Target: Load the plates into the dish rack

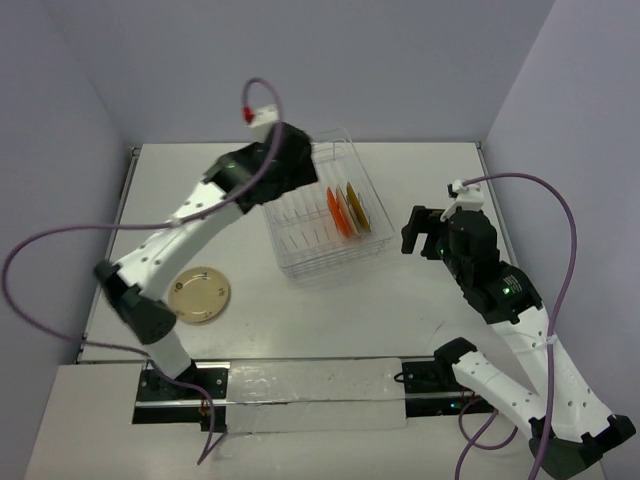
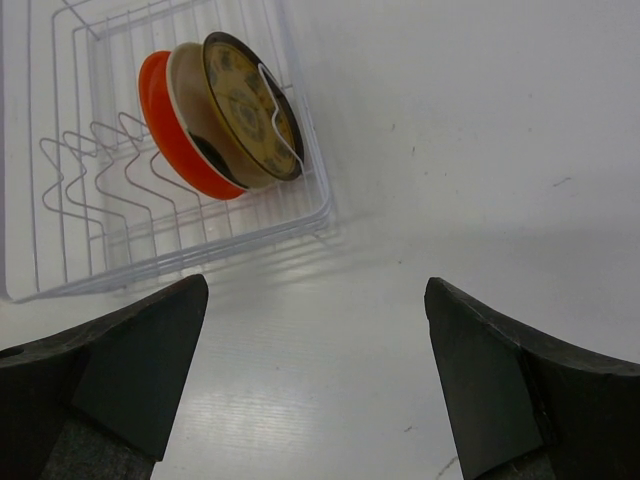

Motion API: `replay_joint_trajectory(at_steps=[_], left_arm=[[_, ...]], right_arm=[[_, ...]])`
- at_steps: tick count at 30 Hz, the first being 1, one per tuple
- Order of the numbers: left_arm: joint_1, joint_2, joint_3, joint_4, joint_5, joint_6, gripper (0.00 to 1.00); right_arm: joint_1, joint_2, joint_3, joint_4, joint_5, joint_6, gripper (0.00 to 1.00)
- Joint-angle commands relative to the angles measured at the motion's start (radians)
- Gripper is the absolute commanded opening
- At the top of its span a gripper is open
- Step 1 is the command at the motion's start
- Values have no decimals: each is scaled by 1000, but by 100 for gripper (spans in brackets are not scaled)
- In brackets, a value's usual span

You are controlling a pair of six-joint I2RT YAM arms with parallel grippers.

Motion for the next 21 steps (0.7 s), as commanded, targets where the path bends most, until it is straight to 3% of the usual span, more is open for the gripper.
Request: replay_joint_trajectory(at_steps=[1, 4, 12, 17, 21], left_arm=[[183, -274, -365, 11, 92, -190, 99], [350, -481, -586, -22, 110, -291, 99], [693, -862, -1074, -2, 251, -381, 99], [889, -911, -1268, 49, 371, -323, 99], [924, -856, -1313, 66, 446, -351, 99]], right_arm=[[-10, -16, -10, 27, -17, 0, 97], [-14, -23, -14, 33, -25, 0, 97], [-18, -14, -28, 58, -68, -4, 97], [-20, -18, -29, 63, -75, -7, 97], [-20, -27, -36, 67, -81, -7, 97]])
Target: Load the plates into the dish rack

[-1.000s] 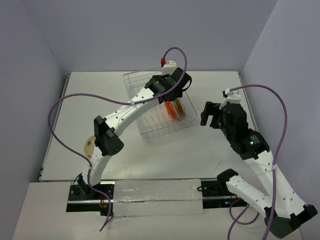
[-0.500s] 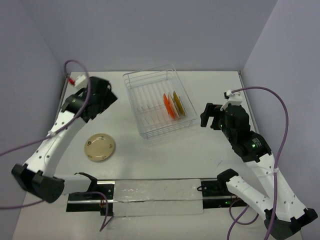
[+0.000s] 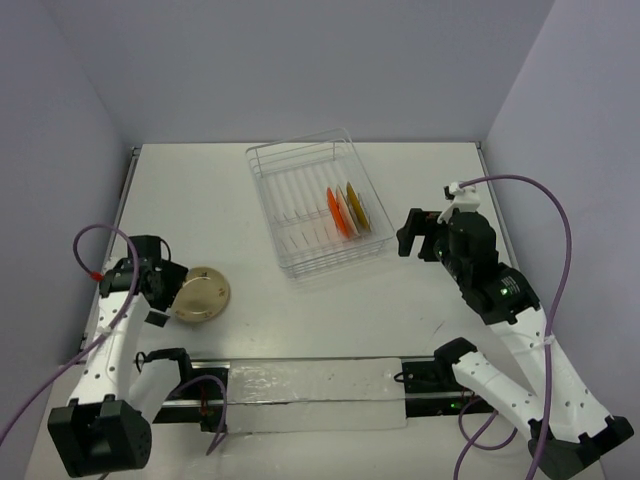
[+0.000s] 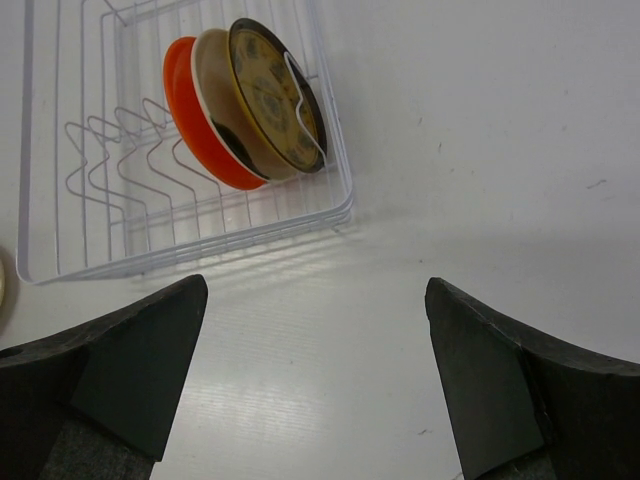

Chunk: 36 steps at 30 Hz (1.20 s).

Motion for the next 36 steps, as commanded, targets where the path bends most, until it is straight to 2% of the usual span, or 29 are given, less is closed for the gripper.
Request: replay_joint_trajectory(at_steps=[1, 8, 11, 19, 21, 25, 28, 30, 31, 32, 36], left_arm=[[42, 48, -35, 75, 124, -24, 99], [103, 70, -164, 179, 148, -75, 97], [106, 88, -193, 200, 142, -118, 91], [106, 95, -288, 293, 132, -169, 88], [106, 117, -292, 312, 127, -167, 78], [106, 130, -293, 332, 112, -182, 51], [106, 119, -302, 346, 98, -191, 43], [106, 112, -317, 361, 95, -198, 33], [106, 107, -317, 361, 89, -198, 32], [106, 99, -325, 367, 82, -198, 25], [106, 92, -330, 381, 75, -187, 17]], right_arm=[[-6, -17, -6, 41, -10, -8, 97], [-6, -2, -10, 45, -23, -10, 97], [-6, 5, -8, 46, -22, -9, 97], [-6, 10, -4, 46, -13, -13, 97], [-6, 10, 1, 46, -5, -16, 97], [-6, 6, 0, 44, 1, -18, 97], [-5, 4, -1, 44, -1, -18, 97], [-6, 4, 0, 46, -5, -18, 97], [-6, 4, 0, 46, -5, -18, 97], [-6, 6, 0, 46, -7, -16, 97], [-6, 6, 0, 46, -9, -16, 97]])
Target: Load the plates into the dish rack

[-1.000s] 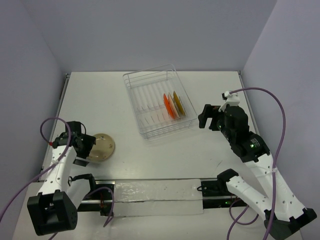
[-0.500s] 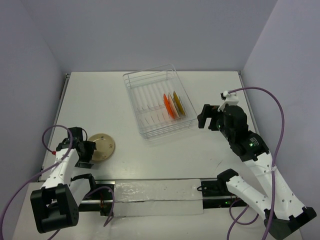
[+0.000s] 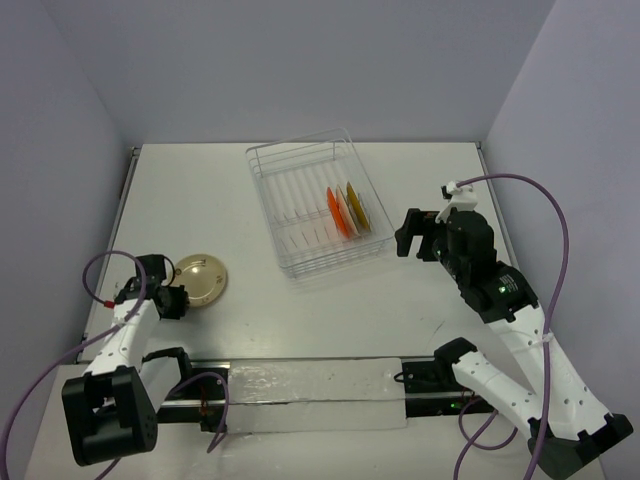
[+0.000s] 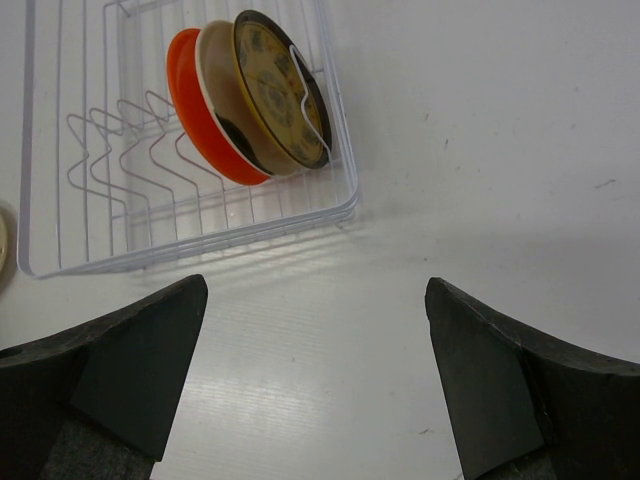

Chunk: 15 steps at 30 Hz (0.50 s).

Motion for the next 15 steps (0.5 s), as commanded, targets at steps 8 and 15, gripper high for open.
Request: replay_joint_trajectory(at_steps=[8, 15], left_arm=[[4, 12, 58, 14, -45, 109, 0], [-167, -106, 387, -152, -281, 168, 0]], right_arm=[[-6, -14, 2, 41, 9, -12, 97], [-6, -8, -1, 41, 3, -17, 97]])
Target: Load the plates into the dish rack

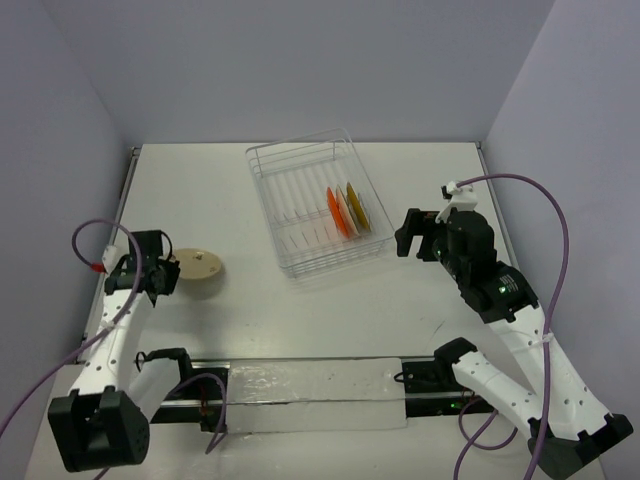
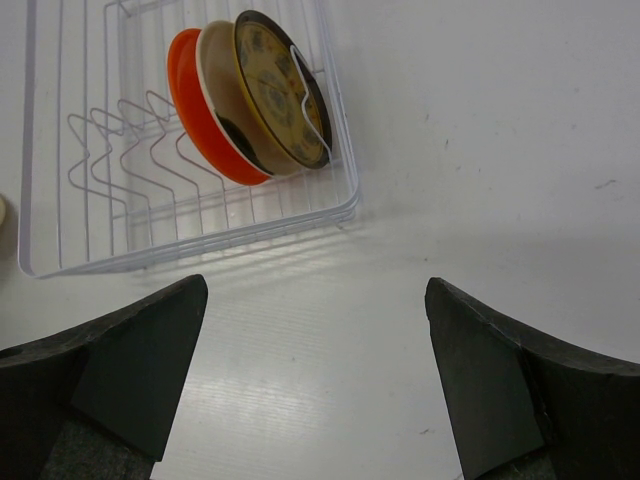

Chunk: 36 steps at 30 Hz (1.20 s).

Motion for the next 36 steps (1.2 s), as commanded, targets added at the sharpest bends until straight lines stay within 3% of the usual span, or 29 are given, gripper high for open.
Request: replay_joint_trajectory(at_steps=[1, 12, 16, 22, 26, 36], left_arm=[[-108, -76, 219, -81, -210, 61, 0], [-441, 133, 606, -190, -474, 154, 0], [-678, 318, 827, -323, -699, 145, 0], [-882, 606, 1216, -572, -857, 82, 0], [-946, 757, 1406, -664, -871, 94, 0], [-1000, 893, 1513, -664, -823, 60, 0]], right_arm=[[-6, -7, -1, 41, 4, -16, 97], [-6, -13, 0, 41, 6, -21, 96], [-6, -13, -2, 41, 11, -23, 96], [-5, -21, -6, 41, 5, -27, 96], [-6, -27, -6, 41, 3, -27, 96], [-6, -44, -12, 40, 2, -27, 96]])
